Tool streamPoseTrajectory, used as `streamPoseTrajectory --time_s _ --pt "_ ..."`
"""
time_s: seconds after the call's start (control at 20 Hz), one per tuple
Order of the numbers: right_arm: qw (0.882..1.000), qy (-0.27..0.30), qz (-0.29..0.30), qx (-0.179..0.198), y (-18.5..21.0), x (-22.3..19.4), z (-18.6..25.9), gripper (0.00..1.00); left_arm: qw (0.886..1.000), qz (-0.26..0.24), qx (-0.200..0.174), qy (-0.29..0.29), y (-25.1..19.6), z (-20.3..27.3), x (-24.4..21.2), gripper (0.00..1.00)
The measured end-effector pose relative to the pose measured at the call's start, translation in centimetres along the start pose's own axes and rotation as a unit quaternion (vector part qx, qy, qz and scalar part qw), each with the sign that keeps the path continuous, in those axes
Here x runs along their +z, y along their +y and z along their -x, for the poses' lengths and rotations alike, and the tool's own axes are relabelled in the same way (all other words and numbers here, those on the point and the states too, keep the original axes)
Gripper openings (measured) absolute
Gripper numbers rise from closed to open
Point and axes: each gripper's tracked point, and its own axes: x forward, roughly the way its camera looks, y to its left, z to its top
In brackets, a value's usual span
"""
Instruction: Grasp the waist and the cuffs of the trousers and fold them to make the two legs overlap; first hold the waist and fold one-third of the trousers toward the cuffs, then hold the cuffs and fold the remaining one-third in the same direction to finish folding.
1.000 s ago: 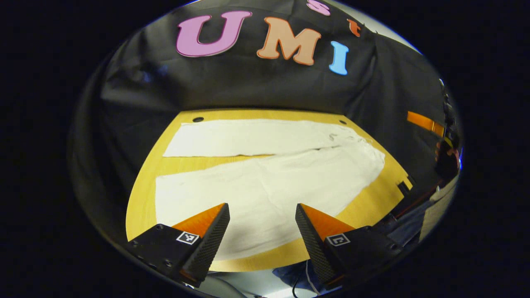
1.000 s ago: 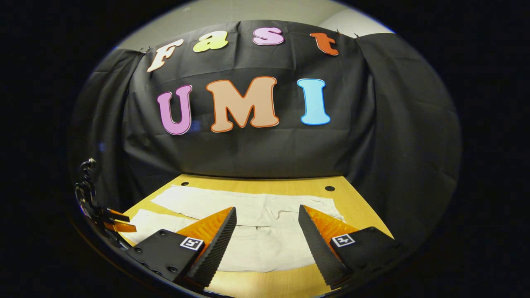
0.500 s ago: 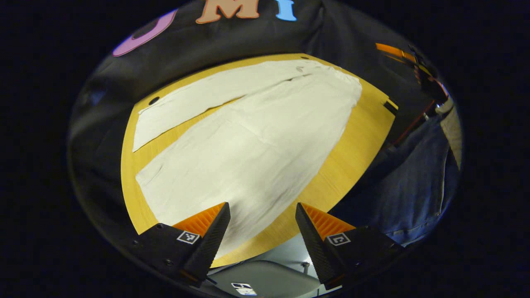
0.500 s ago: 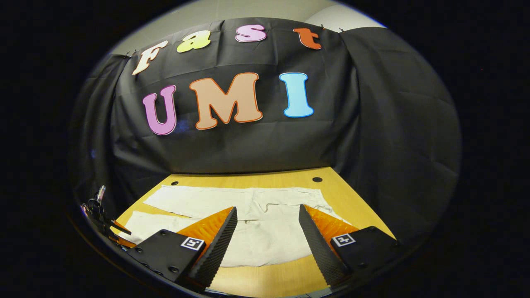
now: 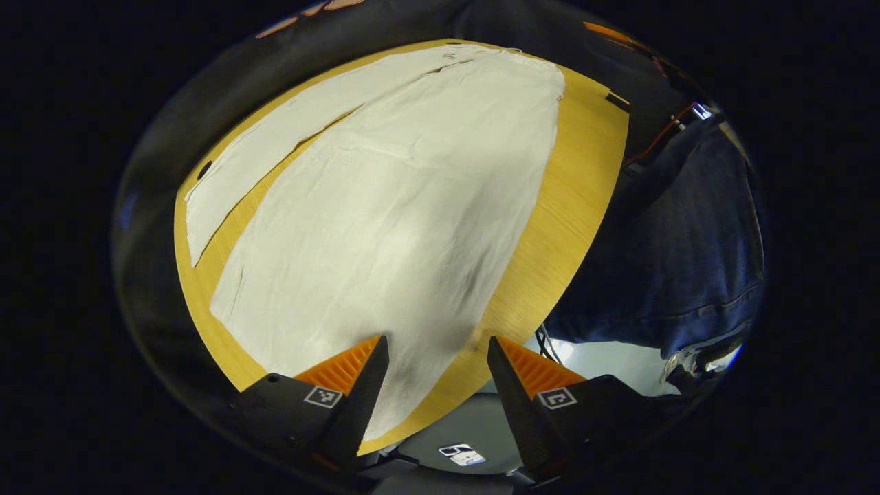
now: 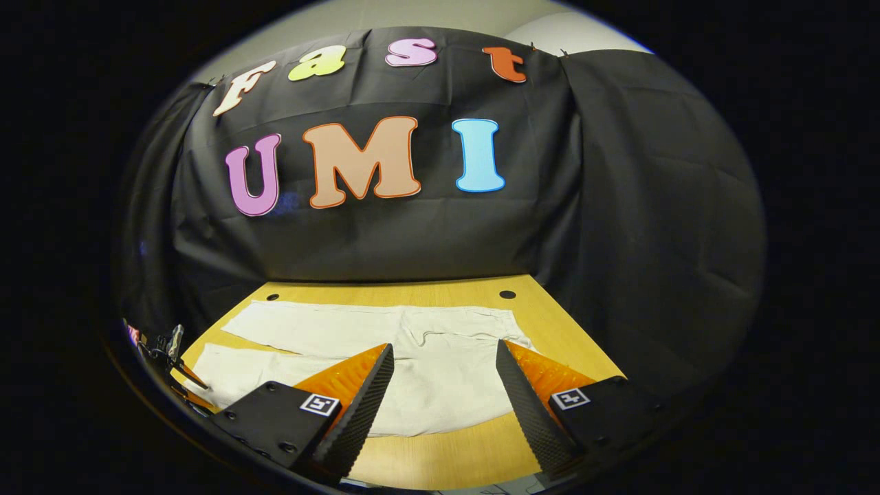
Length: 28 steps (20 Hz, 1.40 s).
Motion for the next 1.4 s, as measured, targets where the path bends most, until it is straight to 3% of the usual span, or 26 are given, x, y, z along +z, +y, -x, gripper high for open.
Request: streamPoseTrajectory --time_s 0.05,0.2,0.3,0.35,0.45,0.5,0.65,0.7,0.75,0.85,0.9,1.0,1.1,1.25,1.4 --pt "1.0 0.0 0.001 0.001 0.2 0.0 0.0 0.91 1.0 -0.001 0.0 0.004 0.2 -0.2 -0.1 0.85" --pt "1.0 -0.001 0.011 0.003 0.7 0.2 -0.2 0.91 1.0 -0.004 -0.004 0.015 0.2 -0.5 -0.5 0.75" --pt "1.0 -0.001 0.018 0.006 0.8 0.3 -0.3 0.96 1.0 -0.015 -0.006 0.024 0.1 -0.7 -0.9 0.75" --pt "1.0 0.0 0.022 0.007 0.9 0.3 -0.4 0.91 0.999 -0.022 -0.007 0.033 0.0 -0.6 -1.2 0.75" --pt "1.0 -0.001 0.026 0.009 1.0 0.3 -0.3 0.96 0.999 -0.026 -0.008 0.032 0.0 -0.8 -1.1 0.75" --pt "1.0 -0.001 0.027 0.012 1.2 0.3 -0.3 0.91 0.999 -0.028 -0.009 0.033 0.0 -0.7 -1.1 0.74" --pt "0.999 0.007 0.038 0.017 1.4 -0.5 -0.5 0.96 0.999 -0.032 -0.011 0.033 0.4 -0.9 -0.9 0.7" --pt "0.999 0.01 0.044 0.02 1.4 -0.6 -0.6 0.92 0.999 -0.024 -0.009 0.038 0.7 -0.9 -1.0 0.62" --pt "0.998 0.012 0.051 0.023 1.5 -0.8 -0.6 0.92 0.999 -0.016 -0.007 0.04 1.1 -1.0 -0.9 0.58" --pt "0.997 0.019 0.065 0.032 1.6 -1.4 -0.8 0.96 0.999 -0.002 0.003 0.043 1.9 -1.0 -0.7 0.41" --pt "0.997 0.022 0.069 0.039 1.8 -1.6 -0.9 0.96 0.999 0.003 0.006 0.041 2.1 -1.2 -0.4 0.22" --pt "0.995 0.029 0.07 0.057 2.3 -2.1 -1.0 0.98 0.999 0.003 0.008 0.042 2.4 -1.1 -0.5 0.06" --pt "0.994 0.042 0.076 0.073 2.4 -3.0 -1.5 0.98 0.999 0.008 0.004 0.043 2.3 -1.2 -0.5 0.0" --pt "0.988 0.066 0.097 0.101 2.2 -4.9 -2.3 0.98 0.998 0.028 -0.001 0.053 2.4 -1.2 -0.5 0.0" --pt "0.978 0.104 0.134 0.124 0.9 -7.5 -3.5 0.98 0.998 0.013 0.0 0.057 2.6 -1.1 -0.5 0.0"
